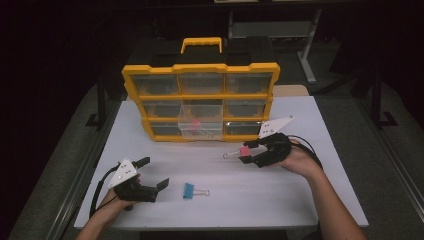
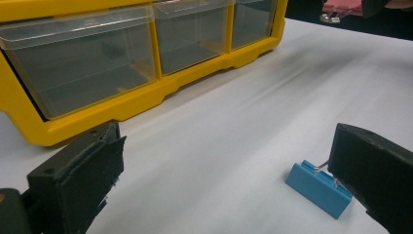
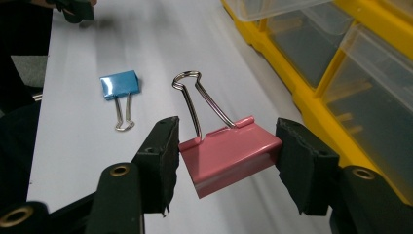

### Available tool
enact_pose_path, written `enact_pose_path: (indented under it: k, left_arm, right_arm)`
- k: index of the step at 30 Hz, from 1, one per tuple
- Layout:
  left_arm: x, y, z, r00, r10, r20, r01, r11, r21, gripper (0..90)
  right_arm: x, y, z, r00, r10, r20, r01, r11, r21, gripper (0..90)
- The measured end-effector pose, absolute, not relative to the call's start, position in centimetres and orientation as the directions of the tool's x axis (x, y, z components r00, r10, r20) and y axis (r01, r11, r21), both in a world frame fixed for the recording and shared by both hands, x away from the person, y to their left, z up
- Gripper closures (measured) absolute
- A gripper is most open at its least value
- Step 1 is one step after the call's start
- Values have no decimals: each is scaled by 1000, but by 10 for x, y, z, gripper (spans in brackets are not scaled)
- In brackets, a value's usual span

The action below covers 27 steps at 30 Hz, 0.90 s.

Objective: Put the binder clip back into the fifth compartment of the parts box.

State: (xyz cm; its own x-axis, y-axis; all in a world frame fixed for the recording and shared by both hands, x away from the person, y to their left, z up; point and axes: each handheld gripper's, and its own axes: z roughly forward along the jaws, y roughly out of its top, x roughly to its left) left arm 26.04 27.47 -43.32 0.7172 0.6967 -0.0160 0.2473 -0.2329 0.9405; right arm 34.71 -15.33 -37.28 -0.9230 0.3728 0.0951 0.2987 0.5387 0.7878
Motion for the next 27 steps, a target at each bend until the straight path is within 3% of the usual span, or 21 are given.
enact_pose_path:
  k: [27]
  left_arm:
    - [260, 276, -432, 714, 700, -16, 257, -241, 936, 0]
  right_arm:
    - [357, -176, -330, -910, 410, 70, 286, 496, 820, 423]
